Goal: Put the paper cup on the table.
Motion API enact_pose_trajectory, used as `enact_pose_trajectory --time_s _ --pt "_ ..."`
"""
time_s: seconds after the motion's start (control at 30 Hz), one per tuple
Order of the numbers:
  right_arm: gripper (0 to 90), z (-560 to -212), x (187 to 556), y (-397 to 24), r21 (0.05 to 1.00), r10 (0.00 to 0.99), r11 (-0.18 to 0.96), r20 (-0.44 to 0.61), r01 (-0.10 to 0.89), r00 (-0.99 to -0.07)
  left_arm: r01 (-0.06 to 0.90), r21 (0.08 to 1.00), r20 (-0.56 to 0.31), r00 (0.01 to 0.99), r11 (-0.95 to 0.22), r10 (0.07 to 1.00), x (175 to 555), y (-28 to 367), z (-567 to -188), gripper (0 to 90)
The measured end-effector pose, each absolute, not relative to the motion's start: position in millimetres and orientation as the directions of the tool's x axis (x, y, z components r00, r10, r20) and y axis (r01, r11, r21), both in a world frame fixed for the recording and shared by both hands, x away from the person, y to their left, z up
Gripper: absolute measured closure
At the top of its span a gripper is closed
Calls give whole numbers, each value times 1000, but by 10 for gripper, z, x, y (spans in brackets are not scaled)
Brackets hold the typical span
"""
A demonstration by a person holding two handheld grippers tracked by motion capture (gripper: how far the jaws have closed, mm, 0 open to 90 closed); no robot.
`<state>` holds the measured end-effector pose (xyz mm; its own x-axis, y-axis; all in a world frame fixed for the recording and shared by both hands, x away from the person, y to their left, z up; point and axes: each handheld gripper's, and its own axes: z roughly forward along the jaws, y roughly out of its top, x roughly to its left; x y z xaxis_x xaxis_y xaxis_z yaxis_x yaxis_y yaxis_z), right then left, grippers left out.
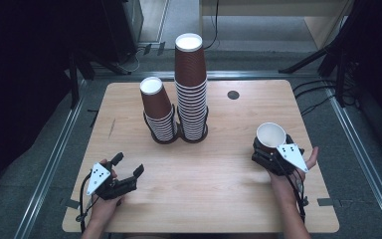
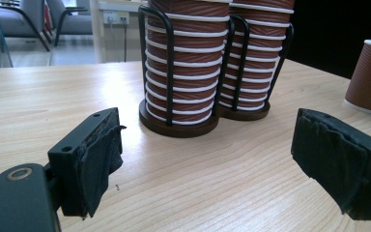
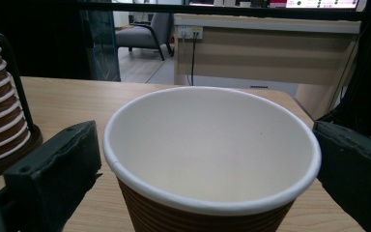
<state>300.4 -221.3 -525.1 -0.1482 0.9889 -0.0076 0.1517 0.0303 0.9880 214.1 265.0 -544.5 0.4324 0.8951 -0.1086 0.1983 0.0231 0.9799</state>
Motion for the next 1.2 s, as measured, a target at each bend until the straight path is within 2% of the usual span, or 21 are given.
enact_pose_trajectory --time_s 0.43,1.2 --pt "0 -5231 2801 -2329 991 986 12 10 130 -164 198 980 -112 432 27 895 2141 2652 -5444 115" --pt "0 -5237 2397 -2901 994 995 14 -3 108 -97 198 980 -101 432 15 896 2133 2640 -5446 115"
